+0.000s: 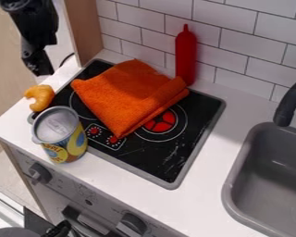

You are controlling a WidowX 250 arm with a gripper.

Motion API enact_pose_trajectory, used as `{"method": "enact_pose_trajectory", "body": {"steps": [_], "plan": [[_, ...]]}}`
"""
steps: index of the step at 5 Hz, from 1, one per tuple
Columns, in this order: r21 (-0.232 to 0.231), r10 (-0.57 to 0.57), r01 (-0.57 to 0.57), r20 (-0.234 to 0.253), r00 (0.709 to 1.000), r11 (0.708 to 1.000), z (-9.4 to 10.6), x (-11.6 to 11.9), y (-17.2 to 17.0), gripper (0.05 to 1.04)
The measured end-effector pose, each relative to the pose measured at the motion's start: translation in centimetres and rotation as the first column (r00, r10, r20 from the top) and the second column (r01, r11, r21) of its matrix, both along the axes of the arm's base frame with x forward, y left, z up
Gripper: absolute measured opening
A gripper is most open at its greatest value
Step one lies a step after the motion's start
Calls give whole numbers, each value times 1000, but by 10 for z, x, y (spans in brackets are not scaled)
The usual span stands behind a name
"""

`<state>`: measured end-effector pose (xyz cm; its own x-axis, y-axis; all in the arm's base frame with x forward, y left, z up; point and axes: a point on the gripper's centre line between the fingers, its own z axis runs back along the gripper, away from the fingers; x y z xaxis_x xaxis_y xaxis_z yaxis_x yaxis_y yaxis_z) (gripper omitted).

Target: Move the metal object to the right corner of the burner

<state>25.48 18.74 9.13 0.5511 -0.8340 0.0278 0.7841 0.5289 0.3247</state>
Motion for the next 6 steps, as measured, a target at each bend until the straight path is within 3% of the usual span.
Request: {"method": "enact_pose_trajectory", "body": {"steps": [1,2,4,5,6], "plan": [[25,-65,66,-27,998,998,5,-10,16,998],[39,-142,144,-37,989,989,-6,-15,25,998],[144,-243,252,-81,967,957,-34,-34,39,998],[158,-313,331,-125,941,930,-42,-41,44,998],[169,-340,357,-124,932,919,-59,-50,32,998]]}}
